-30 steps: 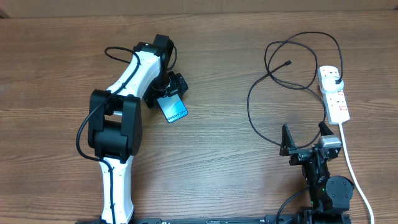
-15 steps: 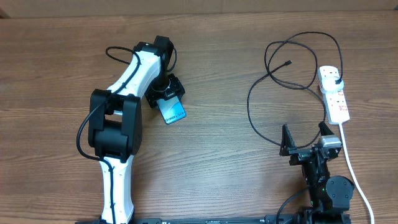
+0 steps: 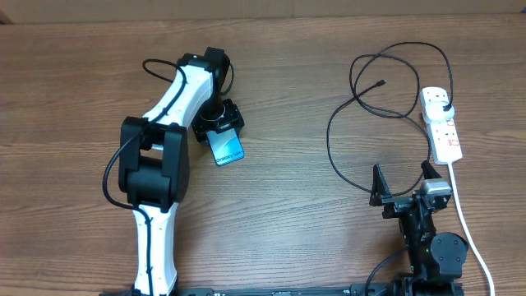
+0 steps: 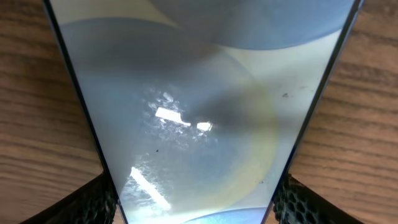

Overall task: Plug charger to phone and switch on socket
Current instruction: 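Close the left gripper on the phone's top edge, then lift the phone upright with the left gripper and tilt it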

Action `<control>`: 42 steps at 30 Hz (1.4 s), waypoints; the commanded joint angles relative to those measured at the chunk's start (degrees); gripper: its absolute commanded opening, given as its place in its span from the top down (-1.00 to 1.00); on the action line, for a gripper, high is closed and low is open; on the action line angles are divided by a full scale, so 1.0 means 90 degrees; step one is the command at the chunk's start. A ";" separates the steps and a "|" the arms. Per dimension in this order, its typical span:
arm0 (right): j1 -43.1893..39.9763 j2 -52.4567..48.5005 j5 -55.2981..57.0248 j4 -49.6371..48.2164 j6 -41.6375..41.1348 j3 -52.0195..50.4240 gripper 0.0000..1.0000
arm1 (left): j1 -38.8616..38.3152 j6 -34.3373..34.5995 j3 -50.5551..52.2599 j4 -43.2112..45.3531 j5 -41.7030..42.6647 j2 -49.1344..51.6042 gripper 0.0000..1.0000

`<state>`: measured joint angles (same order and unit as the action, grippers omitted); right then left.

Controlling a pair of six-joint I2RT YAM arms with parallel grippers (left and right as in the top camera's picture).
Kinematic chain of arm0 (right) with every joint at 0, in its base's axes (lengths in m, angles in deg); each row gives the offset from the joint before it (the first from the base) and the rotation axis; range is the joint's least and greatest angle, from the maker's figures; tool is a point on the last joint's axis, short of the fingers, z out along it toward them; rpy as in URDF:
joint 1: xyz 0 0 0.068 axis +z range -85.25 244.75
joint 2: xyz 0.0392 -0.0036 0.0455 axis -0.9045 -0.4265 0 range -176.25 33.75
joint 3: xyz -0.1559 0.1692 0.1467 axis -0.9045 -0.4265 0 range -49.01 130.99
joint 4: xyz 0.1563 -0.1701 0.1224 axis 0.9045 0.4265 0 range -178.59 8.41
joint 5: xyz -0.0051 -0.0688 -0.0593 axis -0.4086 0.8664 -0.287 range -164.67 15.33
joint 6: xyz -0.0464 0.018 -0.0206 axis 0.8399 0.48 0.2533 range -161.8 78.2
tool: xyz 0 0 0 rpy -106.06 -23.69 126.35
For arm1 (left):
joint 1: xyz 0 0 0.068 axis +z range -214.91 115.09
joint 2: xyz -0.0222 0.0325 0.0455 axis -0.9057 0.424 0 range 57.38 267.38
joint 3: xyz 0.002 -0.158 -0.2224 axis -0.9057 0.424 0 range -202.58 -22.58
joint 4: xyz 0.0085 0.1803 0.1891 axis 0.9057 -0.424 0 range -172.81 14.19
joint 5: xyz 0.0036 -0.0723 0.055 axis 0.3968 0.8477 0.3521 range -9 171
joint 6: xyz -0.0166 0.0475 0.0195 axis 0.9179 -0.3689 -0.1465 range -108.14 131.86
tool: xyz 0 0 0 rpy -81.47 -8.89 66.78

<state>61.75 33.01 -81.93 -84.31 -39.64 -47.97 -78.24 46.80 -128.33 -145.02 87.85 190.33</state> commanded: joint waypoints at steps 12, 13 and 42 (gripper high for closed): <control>0.0000 0.0056 -0.0034 -0.0032 0.0032 -0.0068 -1.00 | -0.0022 -0.0583 -0.1865 -0.1311 0.0019 0.0126 -0.23; 0.0000 0.0056 -0.0036 -0.0032 0.0032 -0.0068 -1.00 | -0.0022 -0.0602 -0.1940 -0.1377 0.0024 0.0126 -0.23; 0.0000 0.0056 -0.0034 -0.0032 0.0032 -0.0068 -1.00 | -0.0022 -0.0697 -0.2854 -0.2414 0.0129 0.0124 -0.22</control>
<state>61.75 33.01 -81.93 -84.31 -39.62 -47.97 -78.24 41.62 -152.11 -166.26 87.87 191.60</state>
